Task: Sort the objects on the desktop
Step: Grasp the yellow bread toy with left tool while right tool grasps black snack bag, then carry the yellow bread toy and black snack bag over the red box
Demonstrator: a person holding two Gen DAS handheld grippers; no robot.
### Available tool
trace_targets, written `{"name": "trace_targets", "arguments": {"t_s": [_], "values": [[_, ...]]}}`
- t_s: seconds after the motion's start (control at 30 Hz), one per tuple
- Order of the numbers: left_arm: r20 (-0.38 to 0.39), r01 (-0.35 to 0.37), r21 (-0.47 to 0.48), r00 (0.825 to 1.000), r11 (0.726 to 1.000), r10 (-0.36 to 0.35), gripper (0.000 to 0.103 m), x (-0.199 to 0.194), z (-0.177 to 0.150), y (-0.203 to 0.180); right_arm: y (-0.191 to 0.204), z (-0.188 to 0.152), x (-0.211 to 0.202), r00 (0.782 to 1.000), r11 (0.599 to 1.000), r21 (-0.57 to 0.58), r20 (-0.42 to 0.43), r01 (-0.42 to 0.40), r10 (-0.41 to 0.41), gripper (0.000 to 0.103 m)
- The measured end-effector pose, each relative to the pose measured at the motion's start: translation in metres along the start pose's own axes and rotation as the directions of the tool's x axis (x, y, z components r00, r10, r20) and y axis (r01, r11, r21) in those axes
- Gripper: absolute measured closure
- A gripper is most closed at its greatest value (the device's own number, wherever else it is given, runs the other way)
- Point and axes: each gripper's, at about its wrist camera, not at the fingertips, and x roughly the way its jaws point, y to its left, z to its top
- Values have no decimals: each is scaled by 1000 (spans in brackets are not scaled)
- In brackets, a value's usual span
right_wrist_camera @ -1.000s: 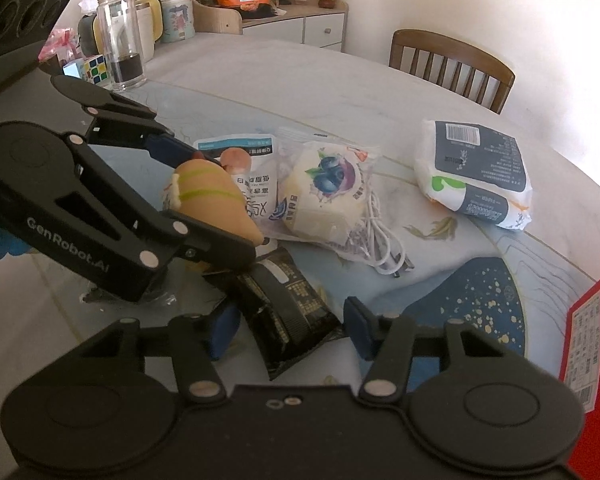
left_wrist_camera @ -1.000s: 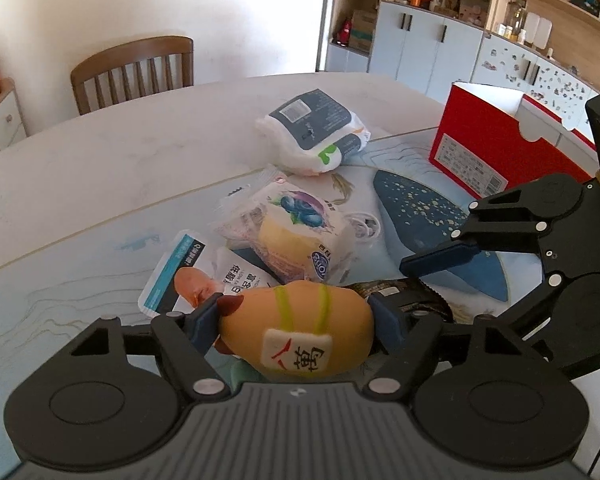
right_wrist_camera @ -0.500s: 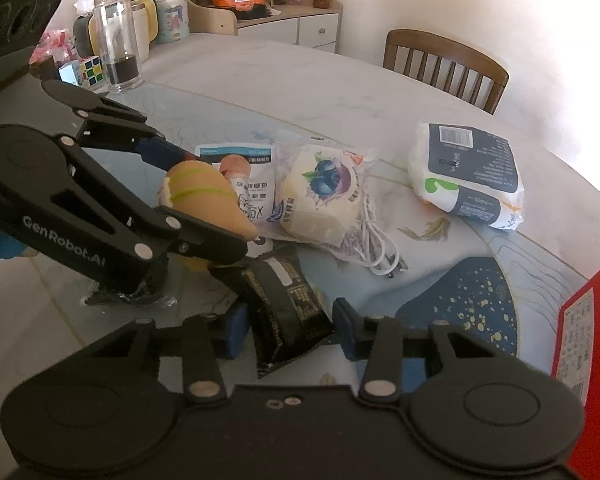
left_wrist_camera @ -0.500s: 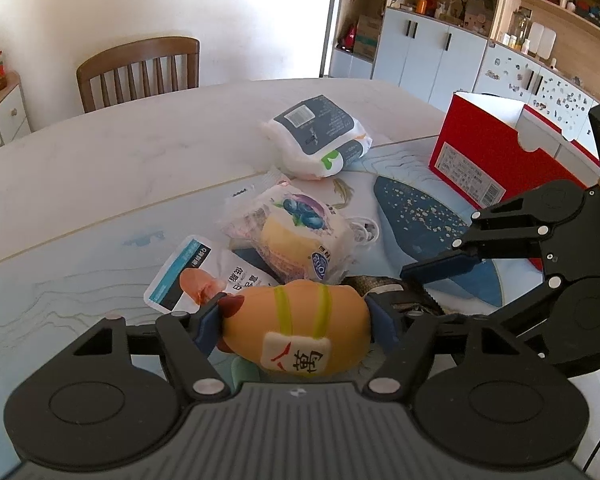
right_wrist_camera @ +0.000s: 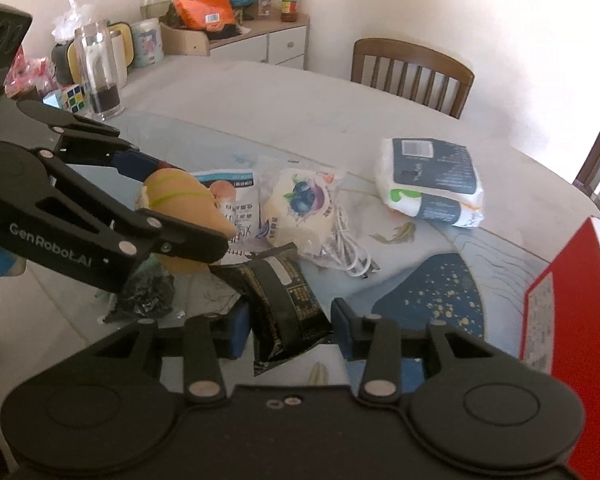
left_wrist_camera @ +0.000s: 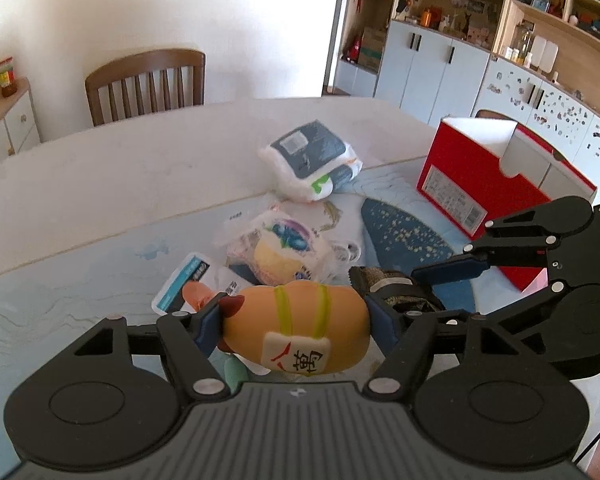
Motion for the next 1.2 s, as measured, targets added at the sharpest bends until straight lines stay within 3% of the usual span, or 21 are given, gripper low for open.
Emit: {"name": "trace_targets", "arguments": {"t_s": [0.53, 1.2], "values": [[71, -14, 8, 997, 1000, 14, 31, -42, 22, -21, -15, 3, -56, 995, 988, 136, 58, 71, -80, 61], [107, 24, 89, 994, 996, -34, 31, -56, 53, -78, -56, -18, -125, 976, 934, 326, 107, 144, -188, 61]]}}
